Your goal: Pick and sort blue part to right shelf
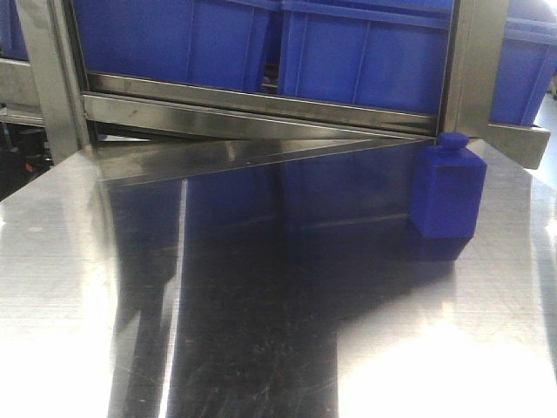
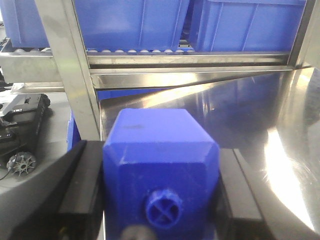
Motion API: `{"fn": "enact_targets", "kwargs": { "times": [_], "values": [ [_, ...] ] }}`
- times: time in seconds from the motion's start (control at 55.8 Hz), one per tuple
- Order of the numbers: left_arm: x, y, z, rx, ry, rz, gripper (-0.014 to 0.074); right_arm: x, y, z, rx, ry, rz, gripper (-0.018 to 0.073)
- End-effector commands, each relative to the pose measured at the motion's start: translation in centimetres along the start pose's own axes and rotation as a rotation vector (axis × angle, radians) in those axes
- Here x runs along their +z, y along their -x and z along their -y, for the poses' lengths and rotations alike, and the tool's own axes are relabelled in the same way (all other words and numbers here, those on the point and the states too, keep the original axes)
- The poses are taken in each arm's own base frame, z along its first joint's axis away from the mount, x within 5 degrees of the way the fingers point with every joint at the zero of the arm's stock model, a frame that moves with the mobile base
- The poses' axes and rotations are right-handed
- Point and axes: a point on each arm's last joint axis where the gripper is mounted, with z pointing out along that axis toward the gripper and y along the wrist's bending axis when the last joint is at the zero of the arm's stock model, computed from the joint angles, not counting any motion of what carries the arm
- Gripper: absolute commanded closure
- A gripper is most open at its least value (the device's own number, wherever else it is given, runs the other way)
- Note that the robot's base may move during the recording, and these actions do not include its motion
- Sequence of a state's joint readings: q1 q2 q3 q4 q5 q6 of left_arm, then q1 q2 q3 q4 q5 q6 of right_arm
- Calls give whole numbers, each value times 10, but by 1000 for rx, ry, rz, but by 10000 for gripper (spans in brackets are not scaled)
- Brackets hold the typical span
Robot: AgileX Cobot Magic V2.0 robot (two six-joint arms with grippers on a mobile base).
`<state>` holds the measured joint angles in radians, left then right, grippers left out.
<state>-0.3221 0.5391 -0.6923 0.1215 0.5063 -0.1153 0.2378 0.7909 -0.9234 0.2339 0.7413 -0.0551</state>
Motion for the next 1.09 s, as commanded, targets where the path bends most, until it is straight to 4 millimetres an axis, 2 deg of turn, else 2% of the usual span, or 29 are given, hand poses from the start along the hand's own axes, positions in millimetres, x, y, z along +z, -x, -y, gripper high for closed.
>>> {"fn": "enact_targets", "kwargs": {
  "times": [0.0,0.394,0.538,0.645,0.753,1.076],
  "values": [
    [-5,18,1,2,-13,124,264,15,21,-2,34,18,15,18],
    [-5,19,1,2,-14,132,264,85,71,-2,24,32,-345,19],
    [-5,19,1,2,-14,135,264,109,84,-8,12,-41,-419,19],
    [-5,19,1,2,-14,135,264,130,83,-16,-39,-135,-467,19],
    [-5,19,1,3,-14,137,264,152,74,-19,-46,-181,-533,15],
    [-5,19,1,3,-14,137,264,208,49,-3,43,-238,-658,10]
  ]
}}
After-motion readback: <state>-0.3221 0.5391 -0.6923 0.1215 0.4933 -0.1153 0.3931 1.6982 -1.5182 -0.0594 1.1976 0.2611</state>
